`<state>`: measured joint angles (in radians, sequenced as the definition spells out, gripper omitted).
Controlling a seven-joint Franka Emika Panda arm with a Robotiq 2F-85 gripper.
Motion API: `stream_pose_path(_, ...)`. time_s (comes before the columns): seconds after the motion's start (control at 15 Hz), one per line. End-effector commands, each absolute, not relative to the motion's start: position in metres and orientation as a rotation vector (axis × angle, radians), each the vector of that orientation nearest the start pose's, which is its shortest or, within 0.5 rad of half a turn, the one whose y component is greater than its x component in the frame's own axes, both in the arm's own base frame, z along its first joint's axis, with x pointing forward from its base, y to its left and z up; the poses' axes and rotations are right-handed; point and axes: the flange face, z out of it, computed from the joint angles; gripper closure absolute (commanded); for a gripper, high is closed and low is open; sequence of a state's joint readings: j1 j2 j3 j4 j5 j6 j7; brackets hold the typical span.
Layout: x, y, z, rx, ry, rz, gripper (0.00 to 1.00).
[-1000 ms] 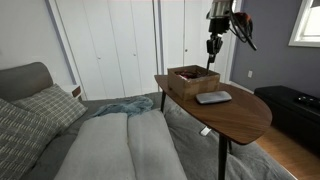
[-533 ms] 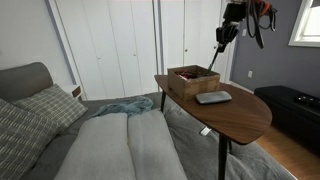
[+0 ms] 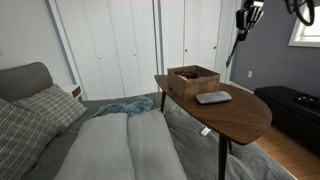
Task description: Remove the pen from the box and put it on the table next to the box
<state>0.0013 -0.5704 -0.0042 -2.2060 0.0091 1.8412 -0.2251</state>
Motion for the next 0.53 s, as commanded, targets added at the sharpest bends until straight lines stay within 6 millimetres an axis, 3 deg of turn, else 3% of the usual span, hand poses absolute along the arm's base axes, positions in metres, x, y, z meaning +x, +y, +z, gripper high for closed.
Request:
stream_pose_path(0.0,0.372,-0.018,0.61,-3.233,-0.257,-0.048,0.97)
stream_pose_path(0.13,0.381,-0.028,0.596,-3.286,-0.196,0.102,0.97)
stream_pose_path(0.47,0.445,-0.031,0.537,-3.387,0.185,0.185,0.97)
